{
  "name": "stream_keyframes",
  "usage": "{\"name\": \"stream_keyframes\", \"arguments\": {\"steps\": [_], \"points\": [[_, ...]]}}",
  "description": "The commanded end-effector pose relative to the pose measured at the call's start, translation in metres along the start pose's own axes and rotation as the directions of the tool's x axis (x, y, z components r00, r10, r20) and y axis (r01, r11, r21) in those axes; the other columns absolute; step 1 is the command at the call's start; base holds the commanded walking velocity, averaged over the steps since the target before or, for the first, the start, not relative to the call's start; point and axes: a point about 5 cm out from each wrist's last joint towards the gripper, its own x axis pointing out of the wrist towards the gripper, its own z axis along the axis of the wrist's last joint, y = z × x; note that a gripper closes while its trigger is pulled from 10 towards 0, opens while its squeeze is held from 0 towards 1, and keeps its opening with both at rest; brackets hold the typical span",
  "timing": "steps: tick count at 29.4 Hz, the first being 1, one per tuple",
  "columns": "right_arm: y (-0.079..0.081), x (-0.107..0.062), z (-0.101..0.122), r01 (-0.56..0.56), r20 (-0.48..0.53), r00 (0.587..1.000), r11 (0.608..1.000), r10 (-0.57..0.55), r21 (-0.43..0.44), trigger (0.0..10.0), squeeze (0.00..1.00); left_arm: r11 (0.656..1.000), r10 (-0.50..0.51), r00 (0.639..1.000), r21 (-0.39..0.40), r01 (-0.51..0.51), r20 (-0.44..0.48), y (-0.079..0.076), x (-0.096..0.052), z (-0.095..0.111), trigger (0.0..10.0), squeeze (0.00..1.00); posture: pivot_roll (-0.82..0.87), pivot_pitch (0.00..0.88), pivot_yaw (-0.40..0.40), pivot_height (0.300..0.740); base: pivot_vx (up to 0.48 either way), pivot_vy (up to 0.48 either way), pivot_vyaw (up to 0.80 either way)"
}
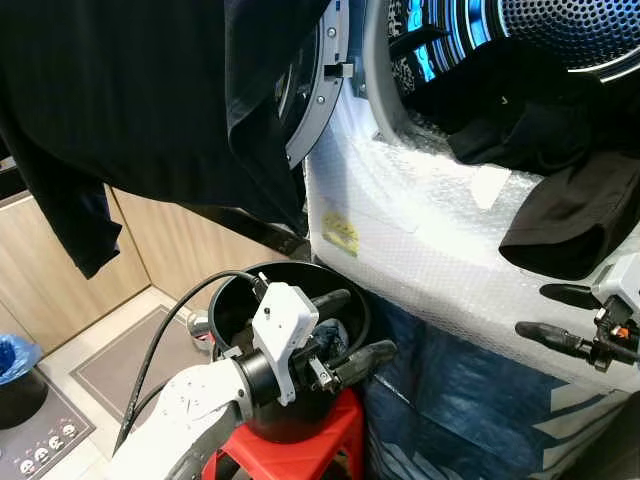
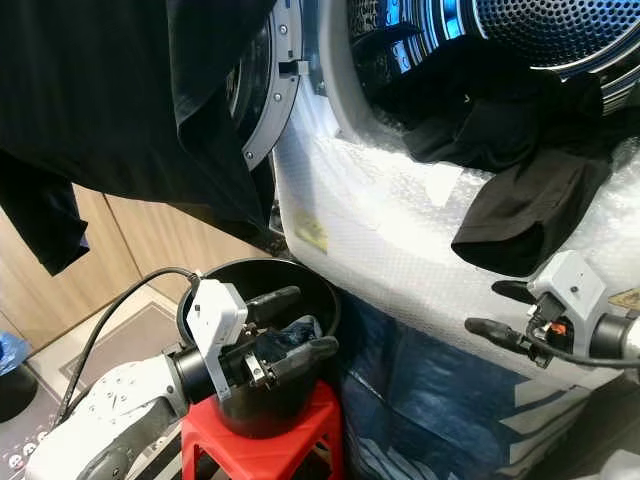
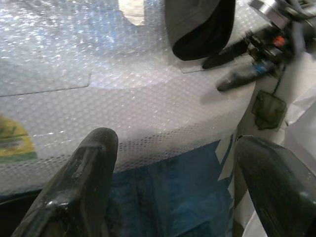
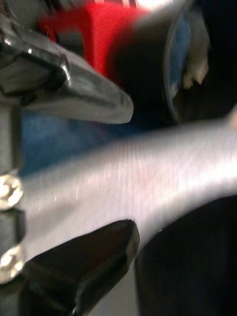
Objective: Clothes washing
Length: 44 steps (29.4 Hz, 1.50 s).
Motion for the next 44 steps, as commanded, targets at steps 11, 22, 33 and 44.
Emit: {"name": "stream_keyframes", "arguments": {"steps": [11, 22, 33, 44], "points": [[-0.019, -0.014, 0.029, -0.056, 0.101, 0.993, 0.995, 0.065, -0.082, 10.0, 0.00, 1.000, -0.003, 1.000, -0.008, 0.003, -0.009, 0.000, 0.000, 0.000, 10.0, 0.00, -0.06, 0.038, 0.020, 0.740, 0.000, 0.000, 0.00], [-0.016, -0.015, 0.038, -0.145, 0.133, 0.979, 0.986, 0.155, -0.082, 10.0, 0.00, 1.000, -0.005, 1.000, -0.011, 0.005, -0.006, 0.000, 0.001, 0.000, 10.0, 0.00, -0.07, 0.036, 0.021, 0.740, 0.000, 0.000, 0.00], [-0.018, -0.015, 0.042, -0.154, 0.207, 0.966, 0.988, 0.153, -0.012, 4.9, 0.00, 1.000, -0.004, 1.000, -0.012, 0.004, -0.009, 0.000, 0.000, 0.000, 10.0, 0.00, -0.07, 0.039, 0.022, 0.740, 0.000, 0.000, 0.00], [-0.017, -0.027, 0.077, -0.207, 0.429, 0.876, 0.975, 0.220, -0.079, 9.2, 0.00, 1.000, -0.009, 1.000, -0.014, 0.009, -0.007, 0.000, 0.001, 0.000, 10.0, 0.00, -0.07, 0.038, 0.025, 0.740, 0.000, 0.000, 0.00]]}}
